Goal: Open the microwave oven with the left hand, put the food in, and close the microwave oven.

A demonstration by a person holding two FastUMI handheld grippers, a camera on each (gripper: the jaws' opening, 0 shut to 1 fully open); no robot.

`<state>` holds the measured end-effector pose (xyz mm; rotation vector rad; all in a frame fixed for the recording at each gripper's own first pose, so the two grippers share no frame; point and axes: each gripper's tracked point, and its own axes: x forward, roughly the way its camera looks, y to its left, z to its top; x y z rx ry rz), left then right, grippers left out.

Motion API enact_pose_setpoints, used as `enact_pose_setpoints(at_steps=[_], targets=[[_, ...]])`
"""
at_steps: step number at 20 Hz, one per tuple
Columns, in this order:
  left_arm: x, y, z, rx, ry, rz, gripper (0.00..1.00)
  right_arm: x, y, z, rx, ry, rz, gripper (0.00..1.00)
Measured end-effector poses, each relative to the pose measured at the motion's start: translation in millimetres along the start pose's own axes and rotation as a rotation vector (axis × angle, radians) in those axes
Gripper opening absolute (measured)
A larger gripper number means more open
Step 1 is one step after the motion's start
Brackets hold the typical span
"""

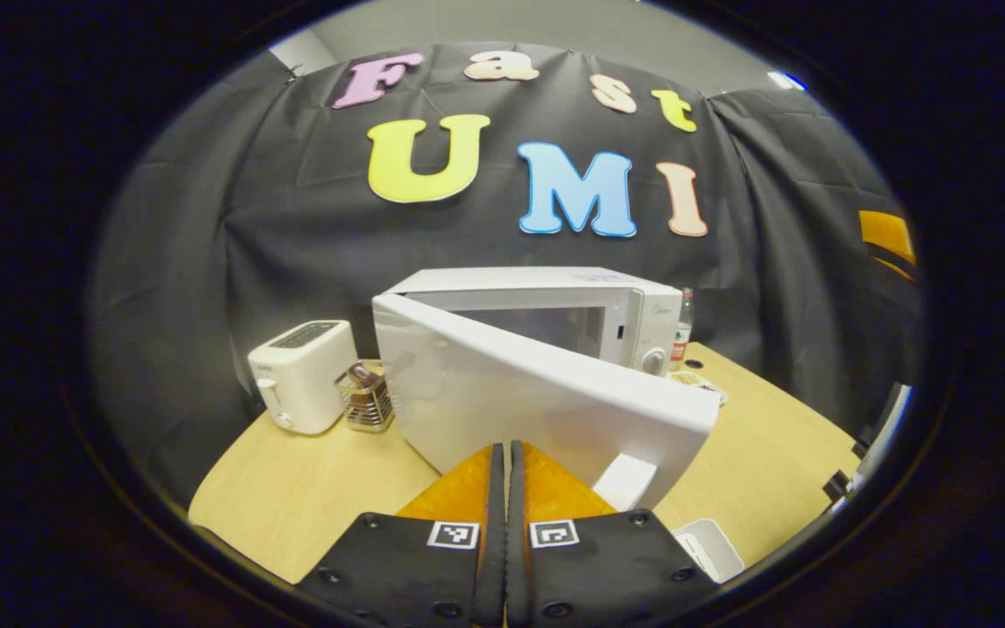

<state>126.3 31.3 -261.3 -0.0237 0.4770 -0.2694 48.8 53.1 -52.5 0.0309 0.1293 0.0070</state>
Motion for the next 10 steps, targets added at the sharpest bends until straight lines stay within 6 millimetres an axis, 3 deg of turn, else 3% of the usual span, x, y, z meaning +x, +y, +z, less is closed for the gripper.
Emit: enact_pose_setpoints(at_steps=[5, 10], targets=[[32, -11, 8, 0.015, 0.008, -0.083, 0.07, 4, -4, 8, 0.0, -0.022, -0.07, 0.98], [63, -20, 22, 0.034, -0.007, -0.14, 0.07, 7, -5, 0, -0.009, -0.01, -0.128, 0.98]])
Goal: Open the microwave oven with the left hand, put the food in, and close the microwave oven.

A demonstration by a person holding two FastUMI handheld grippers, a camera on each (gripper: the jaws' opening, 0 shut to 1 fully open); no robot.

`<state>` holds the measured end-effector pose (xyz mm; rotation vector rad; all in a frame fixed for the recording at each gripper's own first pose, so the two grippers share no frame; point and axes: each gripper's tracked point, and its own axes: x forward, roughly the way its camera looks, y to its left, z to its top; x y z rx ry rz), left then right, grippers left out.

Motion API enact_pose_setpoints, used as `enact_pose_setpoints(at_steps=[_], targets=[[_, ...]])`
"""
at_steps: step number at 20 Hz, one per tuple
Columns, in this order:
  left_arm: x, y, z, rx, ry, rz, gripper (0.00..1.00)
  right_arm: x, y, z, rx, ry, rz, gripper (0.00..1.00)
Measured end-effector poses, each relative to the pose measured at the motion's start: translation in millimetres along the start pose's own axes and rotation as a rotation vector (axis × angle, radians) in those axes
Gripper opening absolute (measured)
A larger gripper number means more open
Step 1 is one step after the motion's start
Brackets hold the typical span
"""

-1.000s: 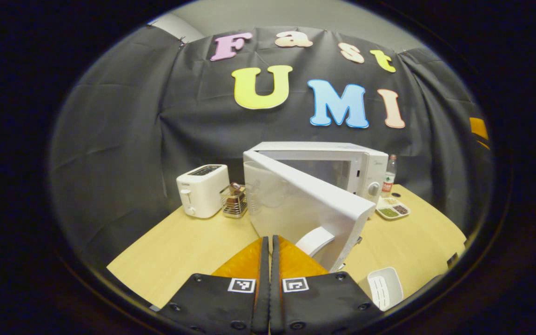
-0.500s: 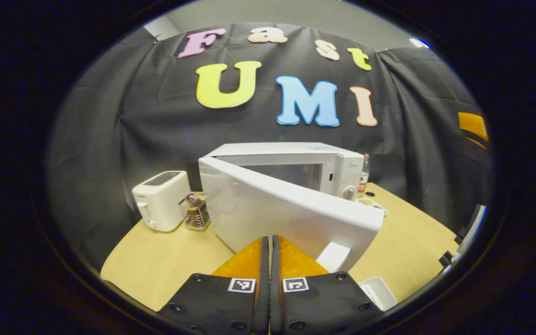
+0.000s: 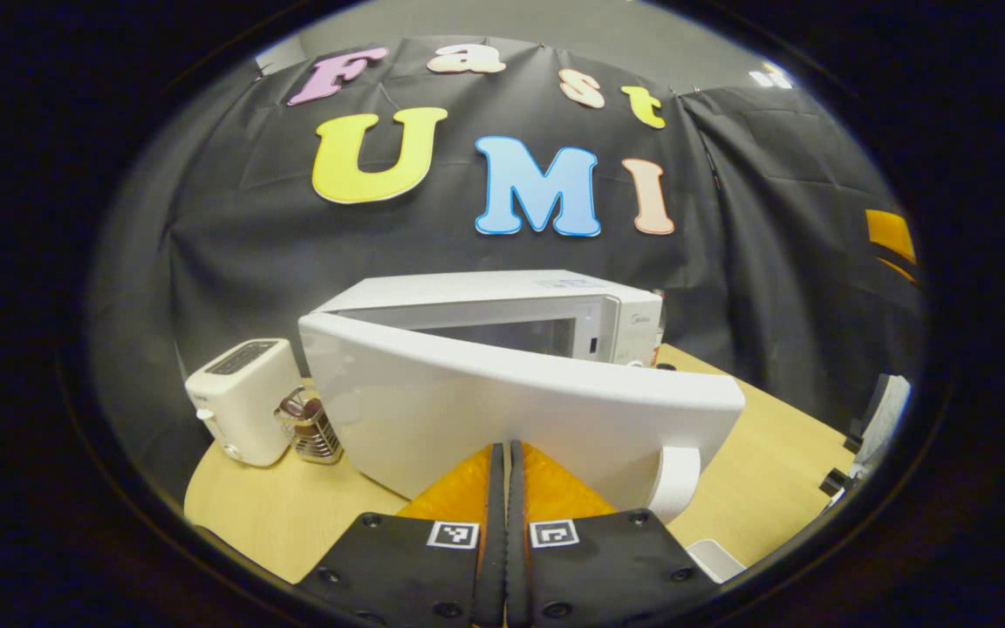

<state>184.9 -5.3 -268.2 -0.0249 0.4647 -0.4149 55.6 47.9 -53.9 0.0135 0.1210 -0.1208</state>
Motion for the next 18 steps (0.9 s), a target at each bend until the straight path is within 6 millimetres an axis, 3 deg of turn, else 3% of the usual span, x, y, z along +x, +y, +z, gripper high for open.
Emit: enact_pose_setpoints(at_steps=[6, 18], targets=[[45, -2, 11, -0.011, -0.012, -0.035, 0.07, 3, -12, -8, -0.002, 0.023, -0.09, 0.98], [123, 16, 29, -0.038, -0.033, 0.015, 0.07, 7, -32, -22, -0.041, 0.07, -0.209, 0.98]])
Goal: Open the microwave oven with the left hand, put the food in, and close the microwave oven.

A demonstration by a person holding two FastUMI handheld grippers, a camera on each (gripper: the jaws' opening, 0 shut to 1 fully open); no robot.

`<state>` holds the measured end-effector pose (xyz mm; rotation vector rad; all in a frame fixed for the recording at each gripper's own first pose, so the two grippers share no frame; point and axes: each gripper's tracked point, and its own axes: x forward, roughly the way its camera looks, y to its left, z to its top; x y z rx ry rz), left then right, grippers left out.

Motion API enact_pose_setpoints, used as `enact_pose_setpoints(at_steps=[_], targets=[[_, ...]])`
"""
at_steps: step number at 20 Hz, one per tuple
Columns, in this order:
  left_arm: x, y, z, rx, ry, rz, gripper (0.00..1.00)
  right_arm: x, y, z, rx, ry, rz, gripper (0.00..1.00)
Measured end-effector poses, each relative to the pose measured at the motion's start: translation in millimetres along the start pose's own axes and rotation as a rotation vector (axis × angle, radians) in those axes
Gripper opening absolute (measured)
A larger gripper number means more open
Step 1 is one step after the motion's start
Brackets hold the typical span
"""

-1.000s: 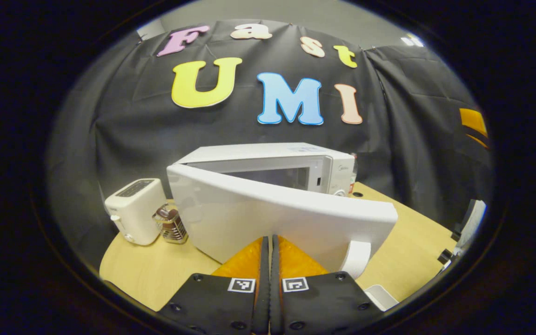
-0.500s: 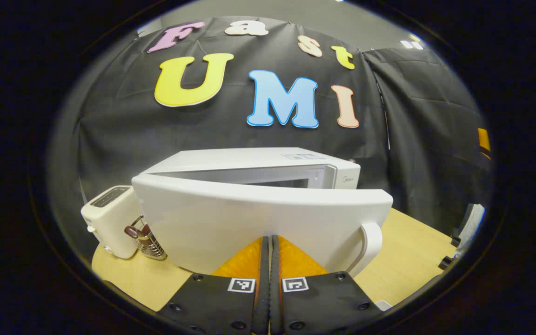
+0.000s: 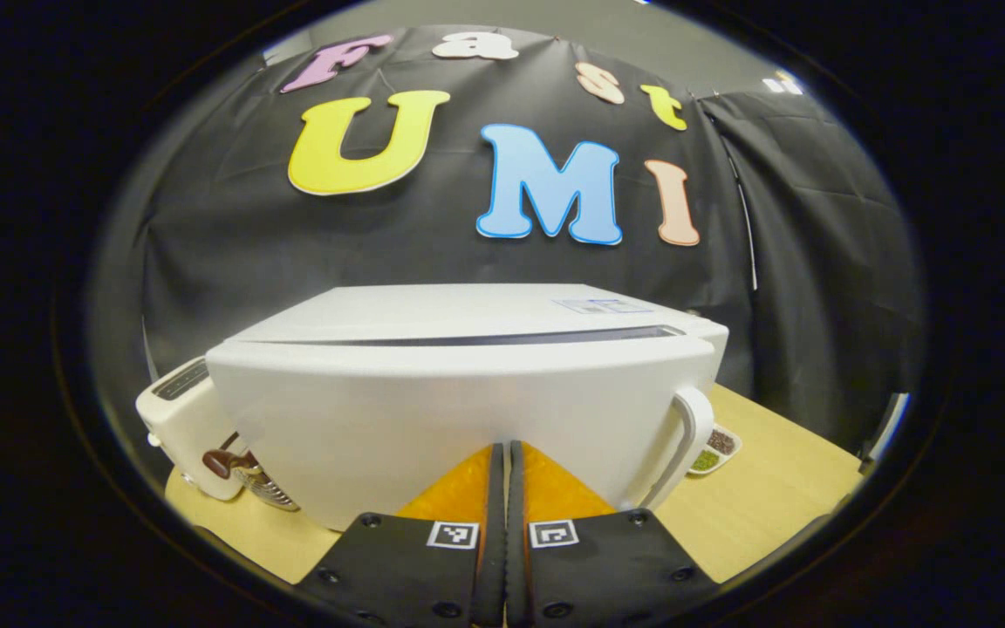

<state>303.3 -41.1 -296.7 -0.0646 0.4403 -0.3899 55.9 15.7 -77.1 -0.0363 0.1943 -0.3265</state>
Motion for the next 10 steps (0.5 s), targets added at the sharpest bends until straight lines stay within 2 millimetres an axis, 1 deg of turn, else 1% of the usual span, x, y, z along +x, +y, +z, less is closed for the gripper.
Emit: enact_pose_setpoints(at_steps=[1, 3, 4, 5, 7, 8, 9, 10], targets=[[4, 0, 1, -0.004, 0.0, 0.003, 0.07, 1, -1, 0, 0.001, 0.002, -0.005, 0.98], [5, -3, 0, -0.025, -0.004, 0.0, 0.07, 3, -4, 0, -0.003, 0.004, -0.013, 0.98], [4, -1, 1, -0.022, -0.01, 0.013, 0.12, 4, -5, 0, -0.007, 0.006, -0.016, 0.98], [7, 1, 1, -0.026, -0.017, 0.026, 0.07, 5, -5, 1, -0.009, 0.007, -0.013, 0.98], [7, 1, 1, -0.039, -0.028, 0.047, 0.07, 8, -4, 0, -0.014, 0.008, -0.004, 0.98], [8, 1, 2, -0.028, -0.035, 0.058, 0.02, 10, -2, 0, -0.017, 0.014, 0.007, 0.98], [17, 3, 2, -0.004, -0.025, 0.068, 0.07, 11, 0, -2, -0.018, 0.017, 0.018, 0.98], [9, -2, -2, -0.016, -0.014, 0.068, 0.07, 13, 2, -4, -0.02, 0.026, 0.032, 0.98]])
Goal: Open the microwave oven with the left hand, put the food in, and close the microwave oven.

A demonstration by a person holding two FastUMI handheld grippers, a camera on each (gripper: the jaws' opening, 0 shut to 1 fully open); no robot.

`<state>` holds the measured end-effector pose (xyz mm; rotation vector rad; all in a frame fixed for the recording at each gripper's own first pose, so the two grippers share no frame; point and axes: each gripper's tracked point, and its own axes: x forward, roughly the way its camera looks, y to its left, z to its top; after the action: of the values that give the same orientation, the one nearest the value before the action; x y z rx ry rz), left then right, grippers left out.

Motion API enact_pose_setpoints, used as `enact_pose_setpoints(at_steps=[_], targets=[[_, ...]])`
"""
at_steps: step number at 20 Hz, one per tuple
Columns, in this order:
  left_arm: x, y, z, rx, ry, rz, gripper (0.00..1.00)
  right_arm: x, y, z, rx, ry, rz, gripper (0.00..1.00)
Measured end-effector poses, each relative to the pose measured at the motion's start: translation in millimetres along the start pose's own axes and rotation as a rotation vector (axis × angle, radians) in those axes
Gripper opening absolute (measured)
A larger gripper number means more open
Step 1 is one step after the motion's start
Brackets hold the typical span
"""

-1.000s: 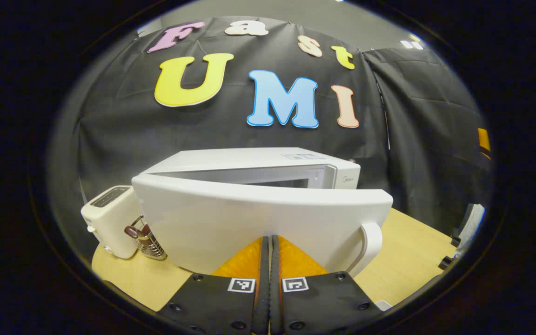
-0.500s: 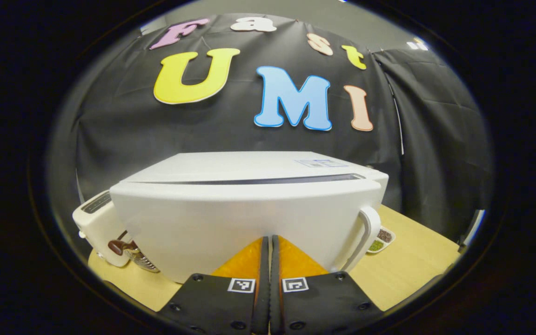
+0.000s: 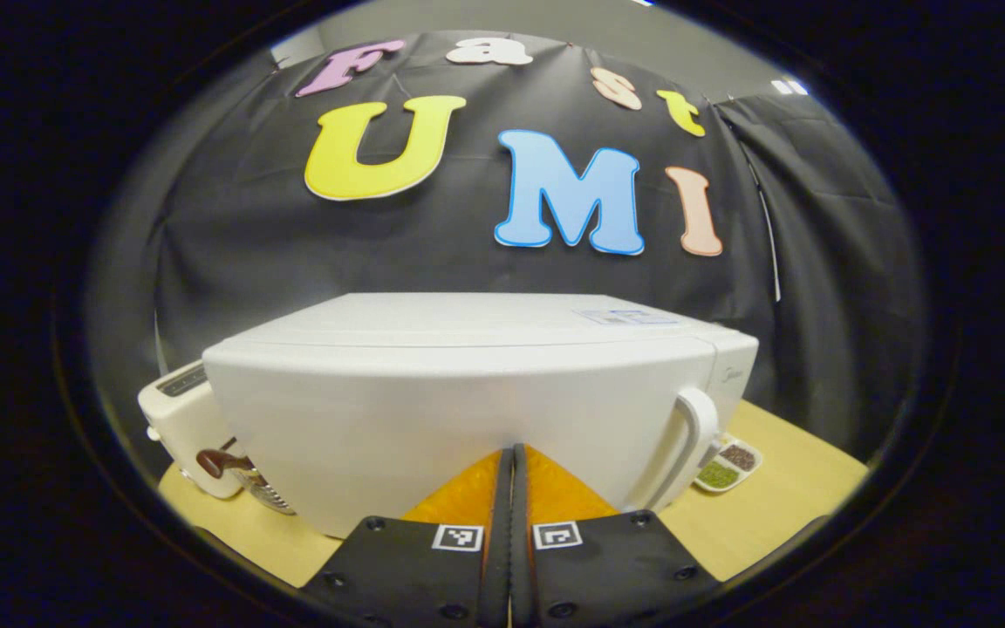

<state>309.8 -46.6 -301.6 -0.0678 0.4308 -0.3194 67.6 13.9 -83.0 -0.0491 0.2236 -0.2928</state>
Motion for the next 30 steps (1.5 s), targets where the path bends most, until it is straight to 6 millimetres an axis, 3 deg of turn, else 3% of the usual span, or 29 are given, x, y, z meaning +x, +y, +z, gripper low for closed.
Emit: enact_pose_setpoints(at_steps=[3, 6, 9, 16, 22, 29, 30], targets=[[3, -2, 2, 0.027, 0.005, 0.019, 0.07, -1, 9, -1, -0.005, 0.005, 0.043, 0.98], [-21, -7, 24, 0.023, -0.04, 0.016, 0.08, -5, 15, 5, -0.005, -0.02, 0.093, 0.98], [-59, -15, 51, 0.03, -0.104, 0.026, 0.08, -7, 21, 13, 0.002, -0.045, 0.166, 0.98], [-154, -39, 99, 0.028, -0.22, 0.071, 0.07, -21, 3, 30, 0.017, -0.105, 0.272, 0.98], [-228, -59, 108, -0.006, -0.255, 0.143, 0.07, -38, -17, 32, 0.046, -0.133, 0.334, 0.98], [-312, -73, 113, 0.008, -0.291, 0.199, 0.07, -56, -27, 39, 0.06, -0.166, 0.364, 0.98], [-323, -72, 114, 0.012, -0.298, 0.201, 0.02, -58, -26, 41, 0.058, -0.173, 0.362, 0.98]])
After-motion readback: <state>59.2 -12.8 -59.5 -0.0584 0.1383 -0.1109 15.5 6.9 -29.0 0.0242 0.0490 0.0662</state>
